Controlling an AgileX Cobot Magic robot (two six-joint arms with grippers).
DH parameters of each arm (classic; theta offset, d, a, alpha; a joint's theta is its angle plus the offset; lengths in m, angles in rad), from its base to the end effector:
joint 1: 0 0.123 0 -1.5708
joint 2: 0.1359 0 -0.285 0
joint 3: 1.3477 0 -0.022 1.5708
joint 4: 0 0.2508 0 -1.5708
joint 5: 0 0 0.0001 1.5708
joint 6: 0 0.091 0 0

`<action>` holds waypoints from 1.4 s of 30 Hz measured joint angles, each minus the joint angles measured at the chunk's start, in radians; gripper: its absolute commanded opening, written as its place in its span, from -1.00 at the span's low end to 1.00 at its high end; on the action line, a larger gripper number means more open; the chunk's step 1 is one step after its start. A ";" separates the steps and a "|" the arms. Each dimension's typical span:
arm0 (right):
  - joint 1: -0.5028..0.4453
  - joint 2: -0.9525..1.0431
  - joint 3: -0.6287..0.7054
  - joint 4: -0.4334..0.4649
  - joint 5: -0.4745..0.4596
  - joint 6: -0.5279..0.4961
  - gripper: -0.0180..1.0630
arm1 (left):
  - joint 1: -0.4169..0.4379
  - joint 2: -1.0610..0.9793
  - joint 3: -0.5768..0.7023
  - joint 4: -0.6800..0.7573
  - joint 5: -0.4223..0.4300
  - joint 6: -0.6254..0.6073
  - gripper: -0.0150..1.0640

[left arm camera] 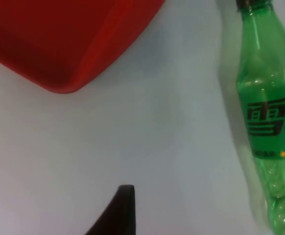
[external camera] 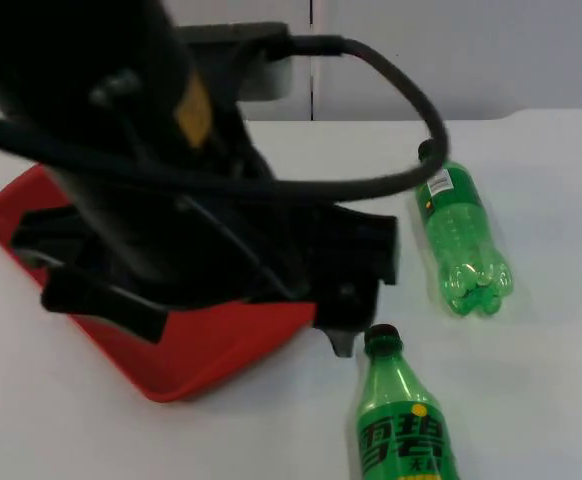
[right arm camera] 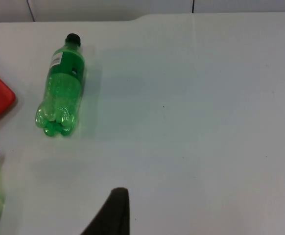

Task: Place the bottle upright on the tray.

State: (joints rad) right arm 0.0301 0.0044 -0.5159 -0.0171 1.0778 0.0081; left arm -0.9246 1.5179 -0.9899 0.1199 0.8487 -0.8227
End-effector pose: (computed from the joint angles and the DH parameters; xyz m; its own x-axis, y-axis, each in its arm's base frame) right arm -0.0067 -0.0016 0.2803 -0.4607 -0.0139 -0.8874 -0.0167 0.9998 -0.0069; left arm 0.1783 -0.2228 0.2329 -0.9533 0.1447 -0.2652 0.1832 0.9749 -0.1267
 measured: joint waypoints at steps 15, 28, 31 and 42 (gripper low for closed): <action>0.000 0.000 0.000 0.000 0.000 0.000 0.98 | -0.051 0.241 -0.157 -0.005 -0.060 -0.092 0.89; 0.000 0.000 0.000 0.000 0.000 0.000 0.98 | -0.111 0.457 -0.322 -0.019 -0.052 -0.142 0.89; 0.000 0.000 0.000 0.000 0.000 0.000 0.98 | -0.118 0.514 -0.364 -0.039 -0.050 -0.165 0.89; 0.000 0.000 0.000 0.000 0.000 0.000 0.98 | -0.118 0.578 -0.375 -0.026 -0.051 -0.236 0.89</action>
State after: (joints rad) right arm 0.0301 0.0044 -0.5159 -0.0171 1.0778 0.0081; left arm -1.0428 2.0961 -1.3647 0.0938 0.7974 -1.0589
